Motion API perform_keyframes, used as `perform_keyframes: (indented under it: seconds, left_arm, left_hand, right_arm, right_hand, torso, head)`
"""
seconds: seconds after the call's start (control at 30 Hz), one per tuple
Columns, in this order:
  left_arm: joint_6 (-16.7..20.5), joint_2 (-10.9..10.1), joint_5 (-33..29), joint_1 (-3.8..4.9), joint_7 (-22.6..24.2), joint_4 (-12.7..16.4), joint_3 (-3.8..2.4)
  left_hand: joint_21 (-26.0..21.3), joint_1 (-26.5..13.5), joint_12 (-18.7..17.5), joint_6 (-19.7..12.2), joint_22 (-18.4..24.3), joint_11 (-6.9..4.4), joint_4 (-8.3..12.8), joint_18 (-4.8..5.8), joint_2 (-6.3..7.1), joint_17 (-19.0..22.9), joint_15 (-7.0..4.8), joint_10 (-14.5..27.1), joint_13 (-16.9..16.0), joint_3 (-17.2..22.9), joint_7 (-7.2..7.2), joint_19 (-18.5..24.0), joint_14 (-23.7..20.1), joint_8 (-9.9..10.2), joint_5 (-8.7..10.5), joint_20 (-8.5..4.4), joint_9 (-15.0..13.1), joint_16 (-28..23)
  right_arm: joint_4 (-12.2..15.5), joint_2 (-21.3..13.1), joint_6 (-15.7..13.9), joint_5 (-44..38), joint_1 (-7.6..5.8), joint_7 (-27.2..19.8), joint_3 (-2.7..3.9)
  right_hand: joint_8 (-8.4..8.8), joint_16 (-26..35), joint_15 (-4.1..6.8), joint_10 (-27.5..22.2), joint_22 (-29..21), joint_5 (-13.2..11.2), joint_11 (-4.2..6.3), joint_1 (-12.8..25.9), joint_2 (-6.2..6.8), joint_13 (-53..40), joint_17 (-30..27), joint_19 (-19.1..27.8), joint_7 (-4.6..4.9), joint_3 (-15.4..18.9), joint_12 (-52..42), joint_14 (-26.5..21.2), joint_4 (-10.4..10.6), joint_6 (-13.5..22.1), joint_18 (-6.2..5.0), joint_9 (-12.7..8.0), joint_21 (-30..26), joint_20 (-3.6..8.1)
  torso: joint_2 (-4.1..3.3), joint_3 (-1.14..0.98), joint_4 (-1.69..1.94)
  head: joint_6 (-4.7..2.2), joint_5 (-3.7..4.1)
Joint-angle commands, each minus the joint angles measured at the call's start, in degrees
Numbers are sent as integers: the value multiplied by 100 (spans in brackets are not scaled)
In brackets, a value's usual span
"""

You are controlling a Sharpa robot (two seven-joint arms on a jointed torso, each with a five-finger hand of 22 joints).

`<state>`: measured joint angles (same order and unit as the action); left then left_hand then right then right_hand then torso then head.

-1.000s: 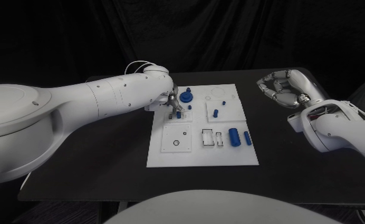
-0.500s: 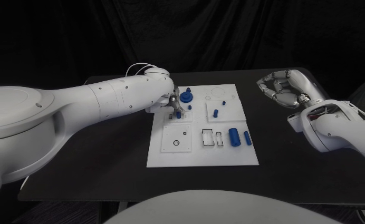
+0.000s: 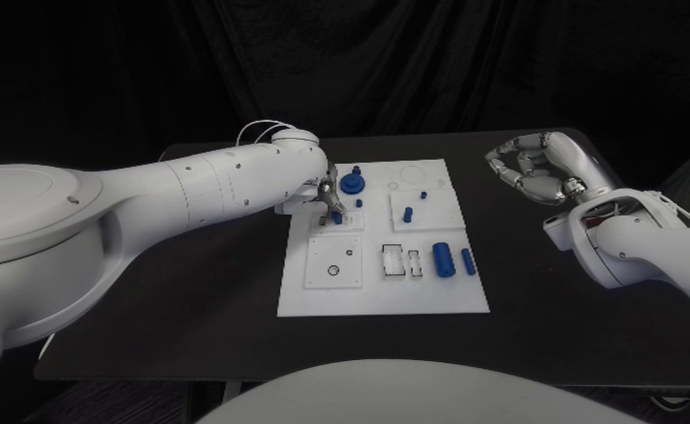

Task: Assemble the parts on the task board

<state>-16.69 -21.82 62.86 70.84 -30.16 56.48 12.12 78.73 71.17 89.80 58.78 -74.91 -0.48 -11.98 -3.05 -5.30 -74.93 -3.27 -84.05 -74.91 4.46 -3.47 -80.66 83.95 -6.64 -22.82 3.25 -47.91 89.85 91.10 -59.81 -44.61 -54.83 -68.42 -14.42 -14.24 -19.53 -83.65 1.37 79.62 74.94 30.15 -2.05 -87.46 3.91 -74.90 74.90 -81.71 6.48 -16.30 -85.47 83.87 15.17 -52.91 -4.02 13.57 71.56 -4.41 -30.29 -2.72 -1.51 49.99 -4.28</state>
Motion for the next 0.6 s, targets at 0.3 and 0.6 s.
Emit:
perform_keyframes:
  seconds: [0.3,0.6]
  left_arm:
    - [331,-122,-158,-17,368,200,-5]
    - [583,-353,-775,-18,307,461,-4]
  left_hand:
    - [127,90,20,150,-812,-79,525,-1,383,-1507,-80,-595,-1509,1000,74,-144,605,-162,-259,-74,-100,15]
    - [127,-51,20,165,-832,-99,759,3,527,-1507,-99,-595,-1509,1424,85,-164,605,-232,-204,-98,-169,15]
  right_arm:
    - [1,-3,26,-10,10,112,4]
    - [-10,-12,27,-10,10,127,4]
  right_hand:
    - [-32,23,40,-18,937,51,3,1,35,-305,922,7,3,-57,29,334,-26,40,-26,-11,-18,-1]
    - [-33,26,41,-16,935,60,2,-2,36,-307,920,10,4,-61,29,333,-29,41,-28,-12,-24,-1]
  torso:
    - [0,0,-1]
    - [1,-2,-1]
  head:
    - [1,-6]
    - [1,-9]
